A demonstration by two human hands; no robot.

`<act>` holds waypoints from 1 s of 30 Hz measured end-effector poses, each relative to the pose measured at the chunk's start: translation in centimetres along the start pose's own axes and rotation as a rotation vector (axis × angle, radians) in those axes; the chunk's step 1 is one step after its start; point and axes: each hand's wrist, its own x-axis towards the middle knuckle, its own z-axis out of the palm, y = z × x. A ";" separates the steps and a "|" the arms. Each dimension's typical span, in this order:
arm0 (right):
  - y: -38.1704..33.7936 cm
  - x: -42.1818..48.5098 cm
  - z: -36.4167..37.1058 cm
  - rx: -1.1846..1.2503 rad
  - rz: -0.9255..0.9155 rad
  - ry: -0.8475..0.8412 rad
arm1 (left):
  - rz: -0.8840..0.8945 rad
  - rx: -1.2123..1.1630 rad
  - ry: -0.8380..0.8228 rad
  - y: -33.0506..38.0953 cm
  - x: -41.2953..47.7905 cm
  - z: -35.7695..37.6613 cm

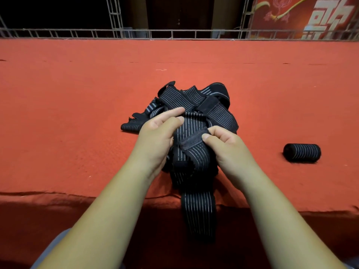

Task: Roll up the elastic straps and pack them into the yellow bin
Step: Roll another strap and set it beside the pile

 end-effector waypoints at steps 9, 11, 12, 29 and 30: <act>-0.5 -0.8 0.5 -0.057 0.033 -0.116 | -0.021 -0.096 0.226 -1.1 0.7 -0.3; -0.4 -0.8 0.5 -0.068 0.031 -0.152 | 0.002 -0.114 0.292 -1.4 1.0 -0.7; -0.4 -0.8 0.5 -0.074 0.028 -0.170 | 0.023 -0.121 0.311 -1.6 1.1 -0.8; -1.4 -1.2 0.8 0.499 -0.054 -0.232 | 0.142 0.225 0.263 -1.1 0.7 -0.6; -1.4 -1.2 0.8 0.493 -0.059 -0.245 | 0.146 0.268 0.251 -0.9 0.6 -0.7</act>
